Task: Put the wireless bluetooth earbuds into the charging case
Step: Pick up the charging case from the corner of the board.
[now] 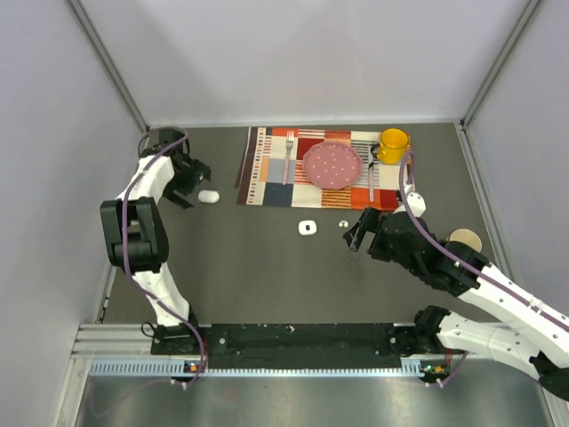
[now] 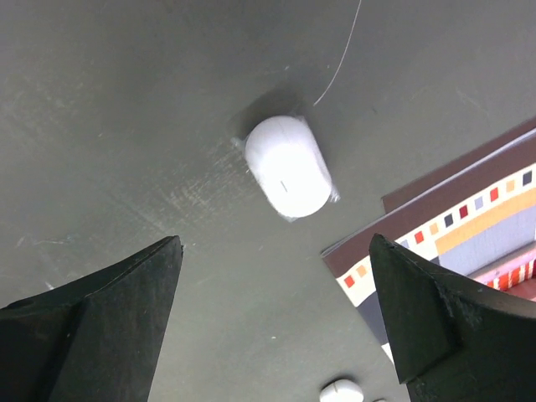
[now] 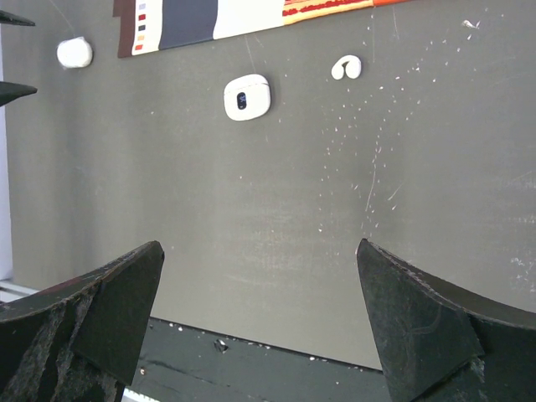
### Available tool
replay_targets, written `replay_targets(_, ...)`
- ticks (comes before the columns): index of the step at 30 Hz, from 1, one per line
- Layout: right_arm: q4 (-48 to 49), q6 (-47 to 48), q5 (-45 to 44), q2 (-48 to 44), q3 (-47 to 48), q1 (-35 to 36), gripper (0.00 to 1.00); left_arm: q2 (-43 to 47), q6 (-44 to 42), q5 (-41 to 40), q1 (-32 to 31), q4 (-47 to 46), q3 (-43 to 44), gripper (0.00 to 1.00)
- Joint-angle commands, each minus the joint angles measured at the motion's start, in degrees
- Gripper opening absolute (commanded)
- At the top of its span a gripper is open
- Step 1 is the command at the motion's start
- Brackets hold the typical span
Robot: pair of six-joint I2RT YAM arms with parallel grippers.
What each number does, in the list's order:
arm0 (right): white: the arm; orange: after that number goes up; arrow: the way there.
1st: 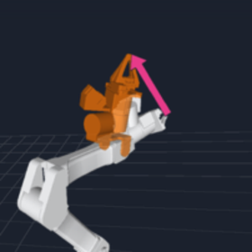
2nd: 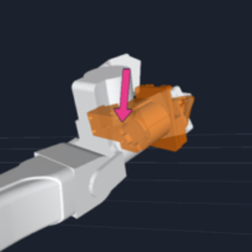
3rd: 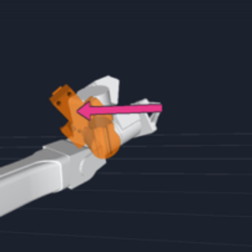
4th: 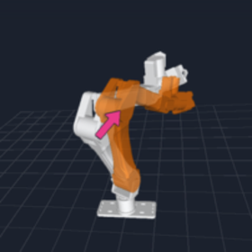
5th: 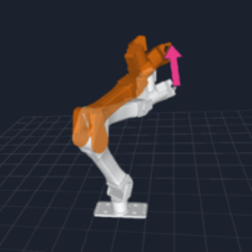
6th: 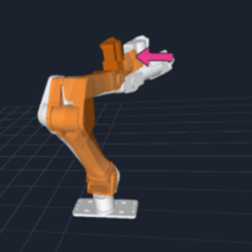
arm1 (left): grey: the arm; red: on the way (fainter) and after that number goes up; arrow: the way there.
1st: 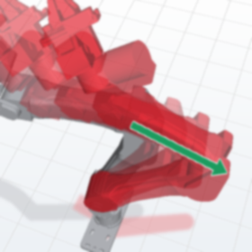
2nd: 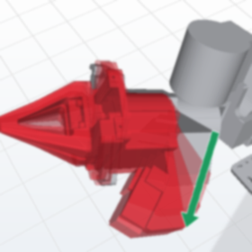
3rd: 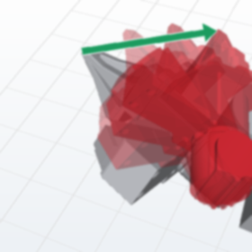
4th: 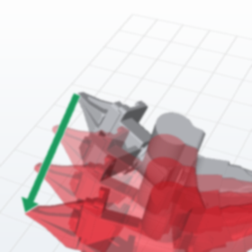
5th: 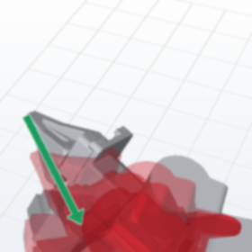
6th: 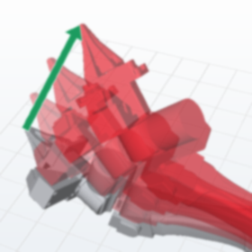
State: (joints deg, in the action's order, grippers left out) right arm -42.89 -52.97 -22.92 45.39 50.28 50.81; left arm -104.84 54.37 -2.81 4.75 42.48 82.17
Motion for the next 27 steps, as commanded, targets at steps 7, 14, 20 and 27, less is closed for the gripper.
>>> replay_targets(7,0.4,1.2,-2.0,0.2,1.0,-1.1,0.99,-8.7,6.4,-2.4,-0.2,12.5,11.9,0.95)
replay_targets(14,0.4,1.7,-2.0,0.0,0.7,-1.5,0.99,-10.7,10.1,-3.3,-0.2,13.0,12.7,0.9)
replay_targets(20,0.4,2.3,-1.9,-1.0,0.3,-1.8,0.99,-13.1,12.2,-4.1,-0.6,13.5,16.5,0.89)
replay_targets(27,0.4,2.3,-2.0,-1.3,0.0,-2.1,0.99,-15.7,15.4,-1.9,-1.3,14.6,17.8,0.89)
